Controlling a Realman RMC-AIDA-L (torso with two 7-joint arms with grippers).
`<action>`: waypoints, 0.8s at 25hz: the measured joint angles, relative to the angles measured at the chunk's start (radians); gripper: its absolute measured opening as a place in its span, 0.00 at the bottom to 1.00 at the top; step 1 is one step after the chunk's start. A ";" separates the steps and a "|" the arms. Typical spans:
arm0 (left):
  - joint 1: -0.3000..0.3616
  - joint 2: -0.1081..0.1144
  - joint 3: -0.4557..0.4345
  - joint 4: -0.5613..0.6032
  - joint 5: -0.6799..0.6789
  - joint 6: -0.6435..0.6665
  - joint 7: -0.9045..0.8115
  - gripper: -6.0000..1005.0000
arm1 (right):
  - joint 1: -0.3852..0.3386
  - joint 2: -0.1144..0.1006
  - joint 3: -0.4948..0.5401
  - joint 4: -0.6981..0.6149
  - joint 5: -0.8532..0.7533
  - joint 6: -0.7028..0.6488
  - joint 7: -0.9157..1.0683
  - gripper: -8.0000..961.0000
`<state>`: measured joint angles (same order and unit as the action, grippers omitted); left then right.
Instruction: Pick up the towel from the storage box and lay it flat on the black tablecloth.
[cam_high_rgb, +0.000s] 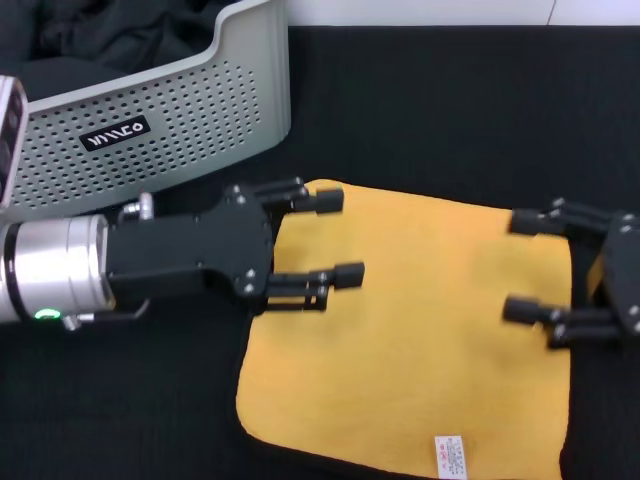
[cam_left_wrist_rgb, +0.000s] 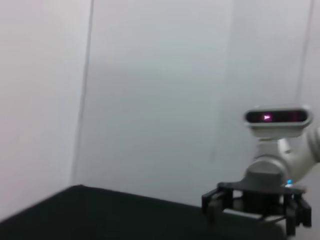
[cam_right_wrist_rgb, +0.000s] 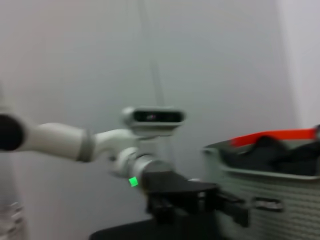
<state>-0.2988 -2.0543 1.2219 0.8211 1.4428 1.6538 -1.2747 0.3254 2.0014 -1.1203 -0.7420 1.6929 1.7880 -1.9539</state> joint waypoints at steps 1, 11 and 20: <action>-0.011 0.006 -0.001 -0.022 0.001 0.022 -0.005 0.80 | -0.004 -0.001 -0.040 -0.037 0.002 0.000 0.014 0.88; -0.016 0.002 -0.003 -0.056 0.008 0.135 -0.004 0.80 | -0.096 -0.003 -0.160 -0.270 0.023 0.003 0.033 0.88; -0.005 -0.011 -0.004 -0.053 0.006 0.141 -0.001 0.80 | -0.103 -0.003 -0.161 -0.273 0.039 0.000 0.030 0.88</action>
<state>-0.3038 -2.0657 1.2180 0.7681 1.4492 1.7948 -1.2758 0.2224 1.9987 -1.2809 -1.0153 1.7314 1.7884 -1.9243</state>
